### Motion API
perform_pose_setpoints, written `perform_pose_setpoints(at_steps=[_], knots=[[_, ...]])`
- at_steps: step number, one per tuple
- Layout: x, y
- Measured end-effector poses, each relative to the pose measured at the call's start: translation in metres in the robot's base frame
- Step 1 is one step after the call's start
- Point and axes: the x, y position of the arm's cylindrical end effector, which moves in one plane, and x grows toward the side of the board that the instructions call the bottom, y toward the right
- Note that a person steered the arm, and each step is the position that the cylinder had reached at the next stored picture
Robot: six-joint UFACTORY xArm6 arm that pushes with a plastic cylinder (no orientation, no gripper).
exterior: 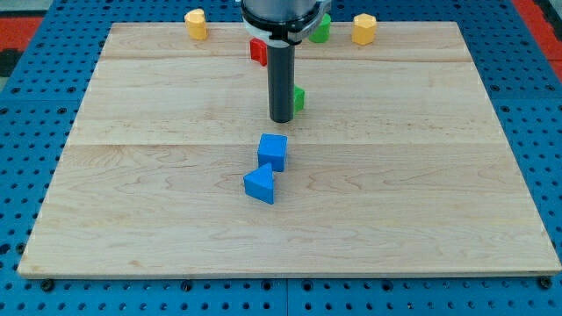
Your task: Move the green star closer to the red star
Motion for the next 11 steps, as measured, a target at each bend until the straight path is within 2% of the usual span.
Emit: perform_pose_setpoints(at_steps=[2,4,5,6,7,10,11], knots=[[0.023,0.014],[-0.032,-0.002],[-0.016,0.034],[-0.035,0.064],[-0.056,0.022],[-0.05,-0.023],[-0.008,0.0]])
